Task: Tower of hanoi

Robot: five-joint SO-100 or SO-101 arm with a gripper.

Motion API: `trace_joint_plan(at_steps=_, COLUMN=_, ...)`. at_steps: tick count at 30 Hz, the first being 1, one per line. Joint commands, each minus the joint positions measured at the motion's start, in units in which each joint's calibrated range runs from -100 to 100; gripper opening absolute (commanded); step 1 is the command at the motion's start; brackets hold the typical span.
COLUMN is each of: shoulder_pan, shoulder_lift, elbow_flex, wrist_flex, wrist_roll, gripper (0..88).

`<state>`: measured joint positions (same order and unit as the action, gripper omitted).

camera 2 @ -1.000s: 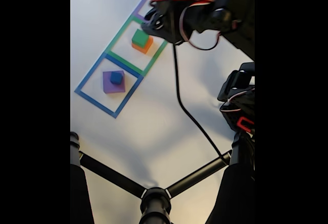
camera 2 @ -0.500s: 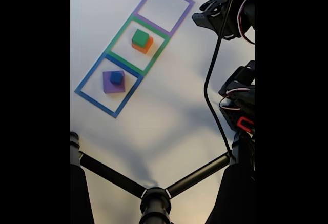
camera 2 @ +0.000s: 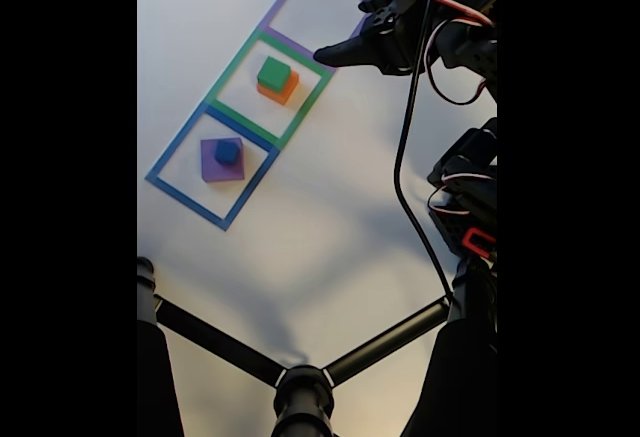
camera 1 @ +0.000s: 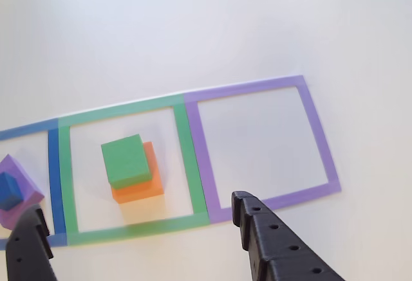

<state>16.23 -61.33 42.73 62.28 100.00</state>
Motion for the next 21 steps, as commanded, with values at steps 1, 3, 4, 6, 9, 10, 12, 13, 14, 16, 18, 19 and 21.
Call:
trace_joint_plan(at_steps=1, shoulder_pan=0.0, shoulder_lift=-3.3, elbow_flex=7.9, wrist_flex=-10.8, wrist_roll=0.0, gripper=41.8)
trace_joint_plan(at_steps=3, shoulder_pan=-0.3, shoulder_lift=-3.7, elbow_flex=12.7, wrist_flex=-16.0, wrist_roll=0.0, gripper=42.8)
trace_joint_plan(at_steps=4, shoulder_pan=-0.6, shoulder_lift=-3.7, elbow_flex=15.0, wrist_flex=-18.7, wrist_roll=0.0, gripper=42.9)
trace_joint_plan(at_steps=6, shoulder_pan=-0.9, shoulder_lift=-3.3, elbow_flex=19.0, wrist_flex=-23.7, wrist_roll=0.0, gripper=43.4)
trace_joint_plan(at_steps=9, shoulder_pan=-1.7, shoulder_lift=-2.6, elbow_flex=24.4, wrist_flex=-31.5, wrist_roll=0.0, gripper=43.5)
trace_joint_plan(at_steps=10, shoulder_pan=-1.7, shoulder_lift=-2.2, elbow_flex=25.9, wrist_flex=-33.7, wrist_roll=0.0, gripper=43.5)
trace_joint_plan(at_steps=12, shoulder_pan=-1.8, shoulder_lift=-1.3, elbow_flex=28.6, wrist_flex=-37.9, wrist_roll=0.0, gripper=43.5)
trace_joint_plan(at_steps=13, shoulder_pan=-1.8, shoulder_lift=-0.9, elbow_flex=30.2, wrist_flex=-40.3, wrist_roll=0.0, gripper=43.5)
trace_joint_plan(at_steps=14, shoulder_pan=-1.8, shoulder_lift=-0.4, elbow_flex=32.1, wrist_flex=-43.1, wrist_roll=0.0, gripper=43.6)
trace_joint_plan(at_steps=16, shoulder_pan=-1.9, shoulder_lift=1.2, elbow_flex=35.5, wrist_flex=-49.0, wrist_roll=0.0, gripper=43.6)
trace_joint_plan(at_steps=18, shoulder_pan=-2.1, shoulder_lift=3.3, elbow_flex=38.4, wrist_flex=-54.9, wrist_roll=0.0, gripper=43.6)
trace_joint_plan(at_steps=19, shoulder_pan=-2.2, shoulder_lift=4.4, elbow_flex=39.6, wrist_flex=-57.5, wrist_roll=0.0, gripper=43.6)
trace_joint_plan(at_steps=21, shoulder_pan=-2.5, shoulder_lift=7.4, elbow_flex=41.5, wrist_flex=-63.0, wrist_roll=0.0, gripper=43.7)
